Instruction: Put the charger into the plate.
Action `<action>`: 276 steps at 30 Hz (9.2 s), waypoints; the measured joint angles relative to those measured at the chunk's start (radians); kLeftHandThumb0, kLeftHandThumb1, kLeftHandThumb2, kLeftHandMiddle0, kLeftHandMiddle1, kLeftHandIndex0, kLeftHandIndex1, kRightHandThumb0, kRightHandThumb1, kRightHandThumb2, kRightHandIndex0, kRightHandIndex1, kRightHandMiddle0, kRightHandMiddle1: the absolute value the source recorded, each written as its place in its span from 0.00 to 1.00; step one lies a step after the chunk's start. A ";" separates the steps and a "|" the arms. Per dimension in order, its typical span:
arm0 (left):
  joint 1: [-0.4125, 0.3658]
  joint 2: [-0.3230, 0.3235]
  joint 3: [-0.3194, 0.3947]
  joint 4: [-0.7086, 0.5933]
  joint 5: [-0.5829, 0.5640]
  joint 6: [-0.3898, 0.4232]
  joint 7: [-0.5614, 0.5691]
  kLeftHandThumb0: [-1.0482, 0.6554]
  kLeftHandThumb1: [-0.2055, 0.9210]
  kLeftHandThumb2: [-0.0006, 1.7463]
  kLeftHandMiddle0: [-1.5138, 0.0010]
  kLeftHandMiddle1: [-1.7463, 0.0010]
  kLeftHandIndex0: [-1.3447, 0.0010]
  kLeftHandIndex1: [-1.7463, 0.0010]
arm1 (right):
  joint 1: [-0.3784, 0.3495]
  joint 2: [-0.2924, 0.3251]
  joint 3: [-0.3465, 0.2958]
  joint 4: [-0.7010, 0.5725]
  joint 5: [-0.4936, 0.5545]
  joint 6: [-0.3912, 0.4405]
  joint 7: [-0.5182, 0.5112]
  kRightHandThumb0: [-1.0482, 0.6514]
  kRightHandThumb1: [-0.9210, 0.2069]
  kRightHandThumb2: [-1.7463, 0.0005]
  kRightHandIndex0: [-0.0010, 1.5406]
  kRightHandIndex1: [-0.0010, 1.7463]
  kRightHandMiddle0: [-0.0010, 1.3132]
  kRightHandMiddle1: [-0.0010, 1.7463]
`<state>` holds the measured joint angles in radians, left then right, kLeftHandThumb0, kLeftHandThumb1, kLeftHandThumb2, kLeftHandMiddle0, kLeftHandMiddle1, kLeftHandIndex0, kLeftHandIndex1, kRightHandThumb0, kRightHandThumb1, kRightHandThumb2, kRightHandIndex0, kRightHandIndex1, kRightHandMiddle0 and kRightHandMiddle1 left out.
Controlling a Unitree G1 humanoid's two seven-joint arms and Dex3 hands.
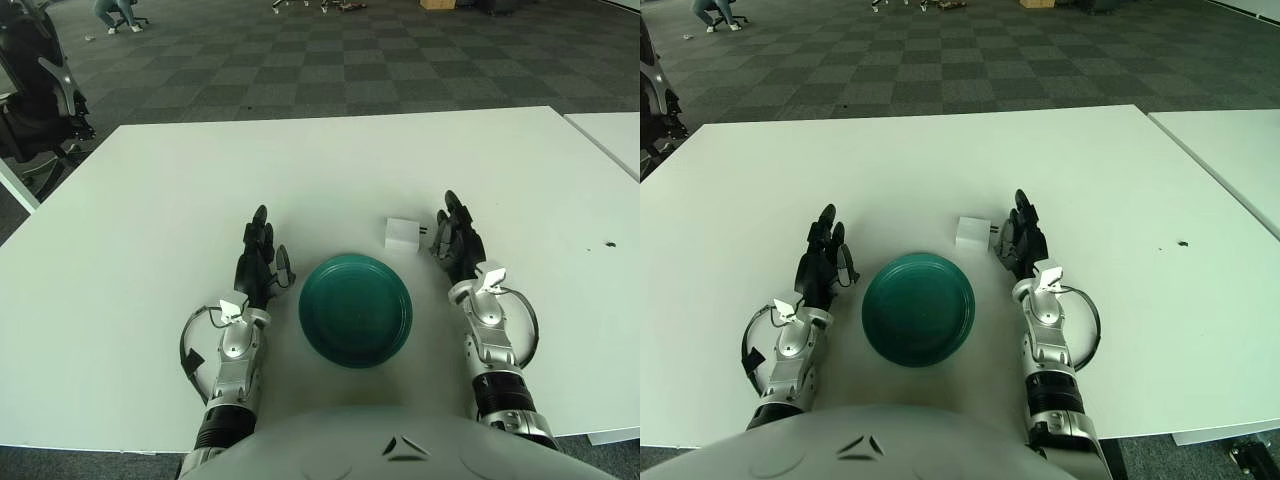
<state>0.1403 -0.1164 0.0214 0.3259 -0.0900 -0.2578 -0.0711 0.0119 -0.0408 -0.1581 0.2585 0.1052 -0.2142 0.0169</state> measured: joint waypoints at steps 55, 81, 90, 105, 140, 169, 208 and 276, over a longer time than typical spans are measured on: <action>-0.099 -0.004 0.021 0.115 0.000 -0.158 -0.023 0.10 1.00 0.54 0.92 1.00 1.00 0.80 | -0.474 -0.418 0.601 0.139 -1.318 0.004 -0.417 0.07 0.00 0.53 0.06 0.00 0.00 0.05; -0.134 -0.004 0.023 0.154 -0.001 -0.205 -0.039 0.09 1.00 0.52 0.91 1.00 1.00 0.78 | -0.509 -0.401 0.683 0.191 -1.332 0.099 -0.298 0.00 0.00 0.49 0.01 0.00 0.00 0.00; -0.144 -0.004 0.024 0.168 -0.001 -0.229 -0.040 0.08 1.00 0.52 0.91 1.00 1.00 0.77 | -0.508 -0.393 0.699 0.213 -1.322 0.103 -0.278 0.00 0.00 0.47 0.00 0.00 0.00 0.00; -0.161 -0.004 0.028 0.189 -0.001 -0.232 -0.041 0.09 1.00 0.50 0.91 1.00 1.00 0.77 | -0.435 -0.409 0.701 0.076 -1.292 0.117 -0.206 0.00 0.00 0.43 0.03 0.01 0.00 0.00; -0.186 -0.002 0.031 0.227 -0.001 -0.241 -0.049 0.08 1.00 0.53 0.91 1.00 1.00 0.84 | -0.266 -0.462 0.657 -0.184 -1.289 0.150 -0.082 0.00 0.00 0.43 0.05 0.01 0.00 0.00; -0.186 -0.003 0.038 0.226 -0.001 -0.243 -0.065 0.08 1.00 0.51 0.90 1.00 1.00 0.78 | -0.441 -0.360 0.669 0.279 -1.218 0.180 -0.107 0.00 0.00 0.41 0.06 0.01 0.00 0.00; -0.162 -0.005 -0.011 0.188 0.020 -0.242 -0.063 0.11 1.00 0.51 0.89 0.99 1.00 0.80 | -0.586 -0.461 0.755 0.170 -1.170 0.212 0.488 0.00 0.00 0.39 0.13 0.03 0.00 0.00; -0.183 -0.006 0.011 0.228 -0.056 -0.504 0.014 0.15 1.00 0.54 0.87 0.99 1.00 0.66 | -0.782 -0.177 0.936 1.054 -1.222 0.363 -0.438 0.04 0.00 0.51 0.30 0.03 0.00 0.26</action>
<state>-0.0432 -0.1225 0.0325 0.5543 -0.1465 -0.7619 -0.0569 -0.7702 -0.2179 0.7783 1.3121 -1.1172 0.1493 -0.4213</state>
